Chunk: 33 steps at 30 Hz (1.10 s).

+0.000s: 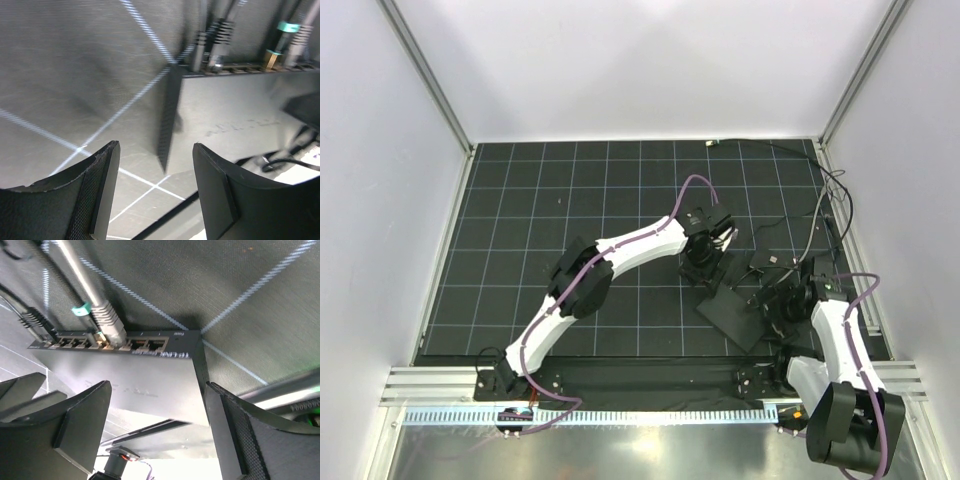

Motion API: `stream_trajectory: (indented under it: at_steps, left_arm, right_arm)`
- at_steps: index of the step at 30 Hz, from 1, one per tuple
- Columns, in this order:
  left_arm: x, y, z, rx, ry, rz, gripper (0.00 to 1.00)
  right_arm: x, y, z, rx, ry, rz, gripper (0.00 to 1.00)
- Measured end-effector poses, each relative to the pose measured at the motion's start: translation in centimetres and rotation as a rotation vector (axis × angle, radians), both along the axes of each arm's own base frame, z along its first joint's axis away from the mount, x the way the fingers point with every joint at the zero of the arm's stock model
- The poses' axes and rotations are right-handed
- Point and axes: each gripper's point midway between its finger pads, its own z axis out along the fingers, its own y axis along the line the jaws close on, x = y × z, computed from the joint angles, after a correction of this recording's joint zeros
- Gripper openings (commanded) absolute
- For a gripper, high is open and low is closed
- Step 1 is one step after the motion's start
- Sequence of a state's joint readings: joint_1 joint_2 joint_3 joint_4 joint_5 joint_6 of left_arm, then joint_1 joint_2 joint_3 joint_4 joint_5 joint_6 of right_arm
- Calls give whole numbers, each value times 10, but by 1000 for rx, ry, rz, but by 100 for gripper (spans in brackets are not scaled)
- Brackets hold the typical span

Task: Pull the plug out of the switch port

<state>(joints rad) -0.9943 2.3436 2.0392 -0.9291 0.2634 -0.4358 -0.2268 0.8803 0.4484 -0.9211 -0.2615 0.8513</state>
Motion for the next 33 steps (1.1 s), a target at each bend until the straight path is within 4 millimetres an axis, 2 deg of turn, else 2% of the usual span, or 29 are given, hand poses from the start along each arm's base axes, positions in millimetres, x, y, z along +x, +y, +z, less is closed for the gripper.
stream_trajectory:
  at_steps: [3,6,8,11,15,24,33]
  left_arm:
    - [7,7,2,34,-44,8,64]
    - [10,12,8,45,-72,2,63]
    - [10,11,16,32,-84,0,63]
    - [9,10,27,8,-91,-12,61]
    - [4,6,32,-24,-68,-38,52]
    - [-6,2,36,-58,-21,-61,52]
    - [-8,1,36,-65,-10,-66,50]
  right_arm:
    - [3,-6,13,-32,-1,2,87]
    - [16,-17,33,-85,-24,19,88]
    - [24,-23,39,-114,-22,32,88]
    - [20,-26,36,-128,9,46,88]
    - [14,-26,31,-134,26,53,88]
    - [-2,-9,-1,-47,65,80,87]
    - [30,5,5,46,-90,51,86]
